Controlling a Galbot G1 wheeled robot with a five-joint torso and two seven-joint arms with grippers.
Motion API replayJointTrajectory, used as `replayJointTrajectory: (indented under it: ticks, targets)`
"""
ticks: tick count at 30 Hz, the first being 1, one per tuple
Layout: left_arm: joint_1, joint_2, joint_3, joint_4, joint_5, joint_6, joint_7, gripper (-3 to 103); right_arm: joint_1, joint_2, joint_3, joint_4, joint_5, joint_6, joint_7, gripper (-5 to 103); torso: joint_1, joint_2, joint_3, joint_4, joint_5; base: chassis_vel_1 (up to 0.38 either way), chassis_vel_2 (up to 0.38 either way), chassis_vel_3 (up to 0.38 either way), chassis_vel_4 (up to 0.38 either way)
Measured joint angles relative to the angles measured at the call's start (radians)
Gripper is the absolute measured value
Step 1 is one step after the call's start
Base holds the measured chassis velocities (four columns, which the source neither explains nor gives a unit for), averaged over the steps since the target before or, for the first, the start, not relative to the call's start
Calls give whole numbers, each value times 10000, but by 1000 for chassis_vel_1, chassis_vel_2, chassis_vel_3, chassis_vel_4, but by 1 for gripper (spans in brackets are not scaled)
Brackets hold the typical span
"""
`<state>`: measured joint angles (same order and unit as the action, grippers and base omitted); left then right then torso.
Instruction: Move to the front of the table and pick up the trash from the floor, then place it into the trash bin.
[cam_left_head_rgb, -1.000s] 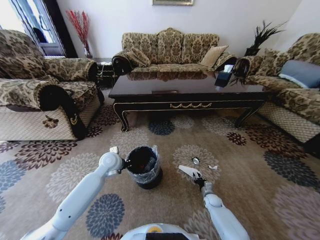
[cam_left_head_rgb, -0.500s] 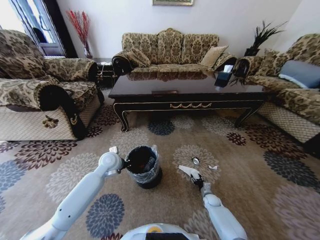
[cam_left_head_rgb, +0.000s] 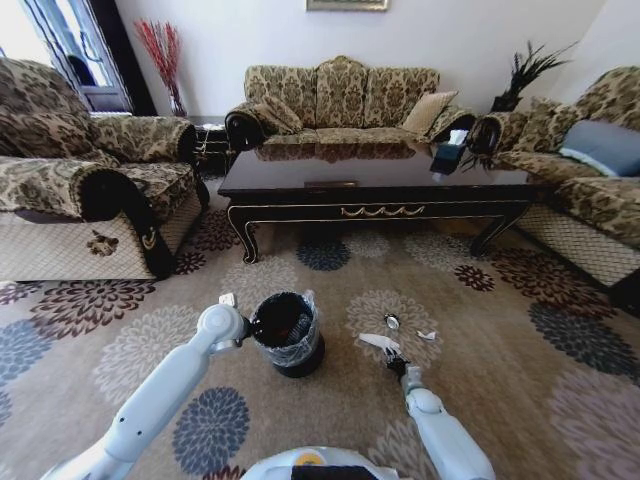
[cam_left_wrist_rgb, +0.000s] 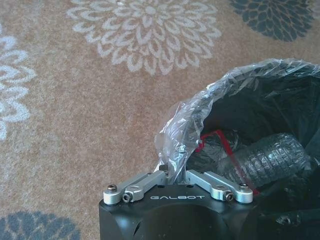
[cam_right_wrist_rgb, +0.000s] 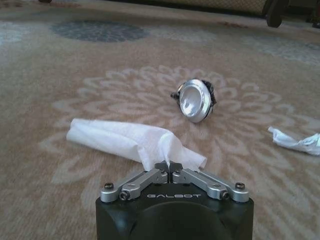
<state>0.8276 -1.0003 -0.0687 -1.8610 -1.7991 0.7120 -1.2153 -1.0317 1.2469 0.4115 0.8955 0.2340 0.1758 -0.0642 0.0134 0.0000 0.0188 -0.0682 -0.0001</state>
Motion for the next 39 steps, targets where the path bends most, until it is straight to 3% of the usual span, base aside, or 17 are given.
replayJointTrajectory:
  ticks: [7,10,18,21,30,39]
  targets:
    - [-111,-130,118,42,18,0,2,0,-507,-439,-68,1354,596,-146,135,0,0,0,0,3,2,0,0,0,0]
    - [-254,-315,263,126,50,0,-5,0,-1086,-881,25,2930,1223,-272,279,0,0,0,0,4,1,0,0,0,0]
    - [-594,-654,751,361,242,-14,-61,0,-2283,-1536,445,5719,1640,-366,536,0,0,0,0,-3,4,0,0,0,0]
    - [-876,-895,1121,516,368,-77,-153,0,-2687,-1863,531,7063,1622,-353,657,0,0,0,-1,9,3,0,0,0,0]
    - [-1849,-1400,2341,1258,502,-194,-202,0,-3506,-2375,842,9157,1427,-284,657,0,0,0,0,1,2,0,0,0,0]
    - [-2825,-2344,3733,2168,637,-262,-225,0,-4497,-2772,1172,10770,173,205,70,0,0,0,-1,6,3,0,0,0,0]
